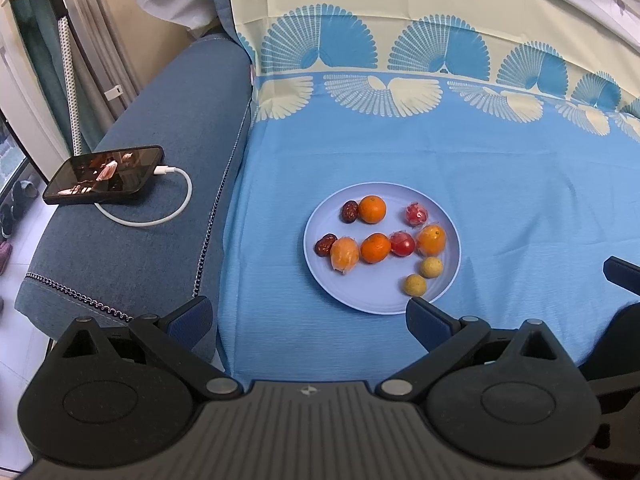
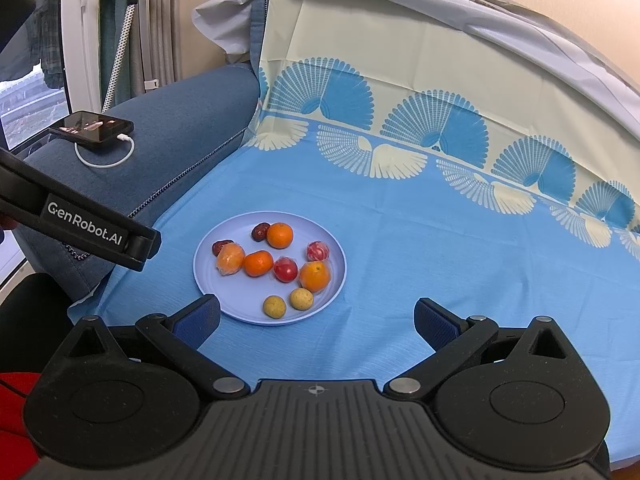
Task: Organize fruits
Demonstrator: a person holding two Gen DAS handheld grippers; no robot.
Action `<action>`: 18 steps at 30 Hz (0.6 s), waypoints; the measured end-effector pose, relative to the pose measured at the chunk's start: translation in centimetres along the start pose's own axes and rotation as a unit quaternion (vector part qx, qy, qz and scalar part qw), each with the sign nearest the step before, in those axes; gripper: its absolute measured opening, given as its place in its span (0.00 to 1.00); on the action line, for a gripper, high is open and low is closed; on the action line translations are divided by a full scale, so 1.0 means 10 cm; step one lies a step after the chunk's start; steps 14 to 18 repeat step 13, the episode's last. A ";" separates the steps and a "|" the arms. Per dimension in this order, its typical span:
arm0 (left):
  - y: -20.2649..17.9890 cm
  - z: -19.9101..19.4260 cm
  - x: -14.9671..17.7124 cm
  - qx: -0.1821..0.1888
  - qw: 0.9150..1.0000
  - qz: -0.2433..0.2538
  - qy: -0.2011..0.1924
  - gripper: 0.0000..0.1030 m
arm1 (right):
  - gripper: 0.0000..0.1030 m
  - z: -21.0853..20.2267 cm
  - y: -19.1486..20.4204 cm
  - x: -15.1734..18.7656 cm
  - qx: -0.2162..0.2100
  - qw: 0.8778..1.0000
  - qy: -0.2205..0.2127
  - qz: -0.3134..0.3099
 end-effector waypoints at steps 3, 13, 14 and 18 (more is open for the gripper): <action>0.00 0.00 0.01 -0.001 1.000 0.002 0.000 1.00 | 0.99 0.01 0.00 0.01 0.001 1.000 0.000 0.001; -0.04 -0.01 0.01 -0.002 1.000 0.008 -0.006 1.00 | 0.99 0.00 0.03 -0.01 -0.003 1.000 -0.005 0.003; -0.04 -0.01 0.01 -0.002 1.000 0.008 -0.006 1.00 | 0.99 0.00 0.03 -0.01 -0.003 1.000 -0.005 0.003; -0.04 -0.01 0.01 -0.002 1.000 0.008 -0.006 1.00 | 0.99 0.00 0.03 -0.01 -0.003 1.000 -0.005 0.003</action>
Point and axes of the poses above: each gripper's, at about its wrist camera, not at the fingertips, and z roughly the way its jaws point, y to its left, x to its underside, the point moved 10 cm from there along z, roughly the way its jaws point, and after that the axes turned 9 degrees about -y, right-handed, at the moved point
